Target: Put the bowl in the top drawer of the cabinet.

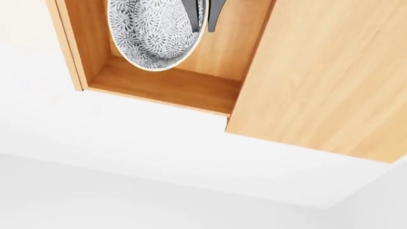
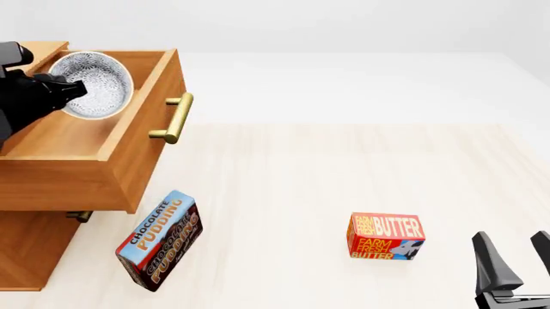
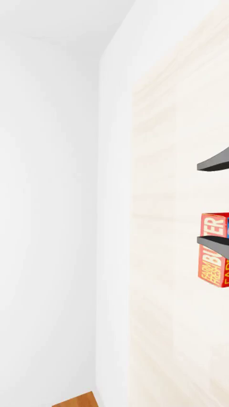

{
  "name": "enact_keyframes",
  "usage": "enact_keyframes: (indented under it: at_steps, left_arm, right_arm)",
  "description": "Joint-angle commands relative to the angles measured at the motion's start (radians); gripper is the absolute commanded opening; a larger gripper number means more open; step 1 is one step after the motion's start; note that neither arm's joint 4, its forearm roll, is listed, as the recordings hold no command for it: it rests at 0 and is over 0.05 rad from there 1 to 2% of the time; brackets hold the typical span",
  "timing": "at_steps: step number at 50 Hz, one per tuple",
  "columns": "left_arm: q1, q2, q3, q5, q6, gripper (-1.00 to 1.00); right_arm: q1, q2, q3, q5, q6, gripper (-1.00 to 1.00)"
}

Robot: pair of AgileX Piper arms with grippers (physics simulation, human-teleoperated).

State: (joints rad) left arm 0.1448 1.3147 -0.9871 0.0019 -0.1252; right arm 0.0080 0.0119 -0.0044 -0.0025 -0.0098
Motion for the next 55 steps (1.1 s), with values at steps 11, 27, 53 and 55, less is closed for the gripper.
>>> enact_keyframes:
  at_steps: [11,27,53,55]
  left_arm:
    - [0.032,0.023,0.014,-0.018,-0.019,-1.00]
    - [0.061,0.062,0.023,-0.032,-0.025,-1.00]
    - [0.066,0.042,0.045,-0.061,0.094,-1.00]
    - [0.064,0.049,0.042,-0.057,0.092,-1.00]
  right_arm:
    - [0.000,0.000,0.000,0.000,0.000,1.00]
    - [0.000,0.000,0.000,0.000,0.000,1.00]
    - [0.000,0.000,0.000,0.000,0.000,1.00]
    - [0.000,0.000,0.000,0.000,0.000,1.00]
